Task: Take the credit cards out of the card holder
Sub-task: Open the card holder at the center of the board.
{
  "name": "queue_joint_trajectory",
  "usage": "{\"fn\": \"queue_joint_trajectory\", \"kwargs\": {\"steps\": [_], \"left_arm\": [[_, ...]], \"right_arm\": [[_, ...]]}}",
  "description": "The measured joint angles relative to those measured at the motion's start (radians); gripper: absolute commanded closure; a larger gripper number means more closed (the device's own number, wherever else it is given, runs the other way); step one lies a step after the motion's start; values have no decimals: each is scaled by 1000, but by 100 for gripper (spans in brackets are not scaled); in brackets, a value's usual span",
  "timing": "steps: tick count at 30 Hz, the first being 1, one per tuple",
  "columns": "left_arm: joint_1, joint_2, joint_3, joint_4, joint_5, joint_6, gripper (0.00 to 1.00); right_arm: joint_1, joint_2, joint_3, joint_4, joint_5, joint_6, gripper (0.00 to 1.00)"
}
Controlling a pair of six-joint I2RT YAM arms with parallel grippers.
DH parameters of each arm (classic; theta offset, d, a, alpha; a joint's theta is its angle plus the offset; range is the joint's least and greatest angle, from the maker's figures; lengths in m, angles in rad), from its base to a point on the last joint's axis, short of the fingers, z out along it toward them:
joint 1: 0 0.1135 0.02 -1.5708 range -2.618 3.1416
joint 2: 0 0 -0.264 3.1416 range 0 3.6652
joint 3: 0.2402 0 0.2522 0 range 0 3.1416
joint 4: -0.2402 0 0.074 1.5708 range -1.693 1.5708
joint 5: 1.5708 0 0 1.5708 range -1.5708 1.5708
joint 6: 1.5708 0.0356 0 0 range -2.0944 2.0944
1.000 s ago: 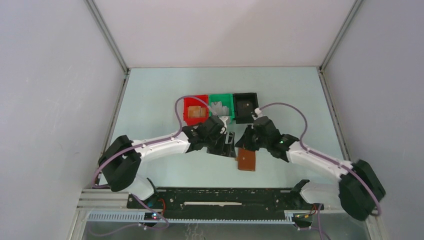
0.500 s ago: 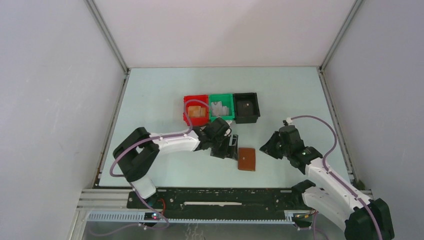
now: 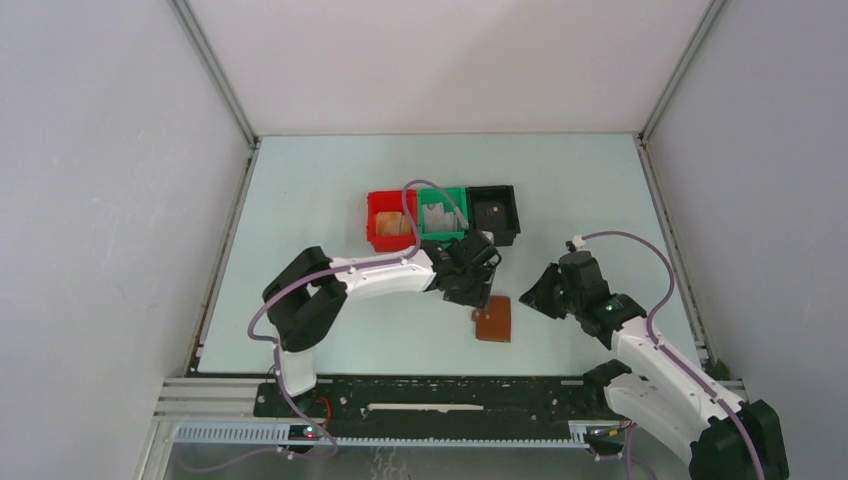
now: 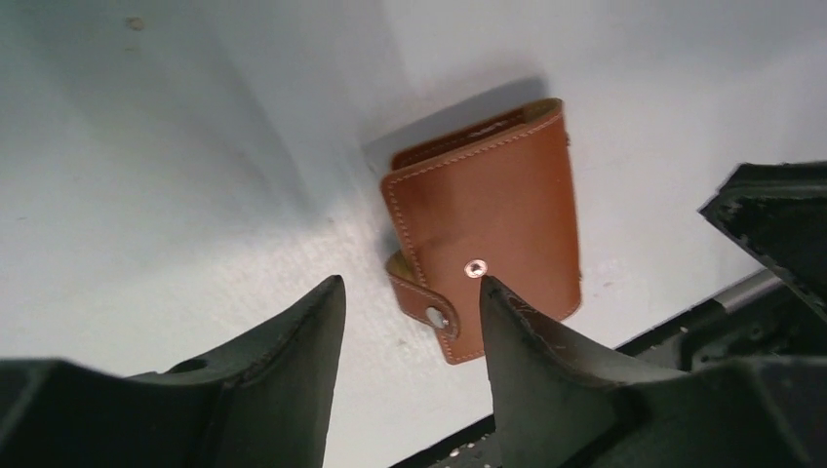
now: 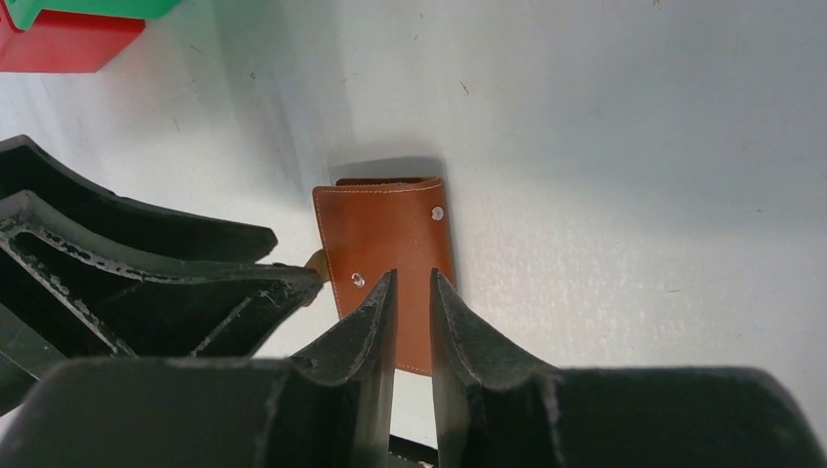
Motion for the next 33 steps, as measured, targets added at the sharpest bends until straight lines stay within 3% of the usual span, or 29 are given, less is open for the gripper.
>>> {"fn": "queue_joint_trajectory", "kwargs": {"steps": [11,24,29,33], "left_arm": [[-10,2,18,-117,-82,5,41],[-24,6,26,-135,-80,10,64],[-24,6,19,-83,-36,0,96],[-21,5,-19,-10,30,-6,100]], "right_arm": [[-6,-6,0,-8,2,-5,73],[-6,9,0,-2,0,-4,74],[-6,5,0,1,-1,-3,74],[-6,3,0,2,-20,-4,72]]}}
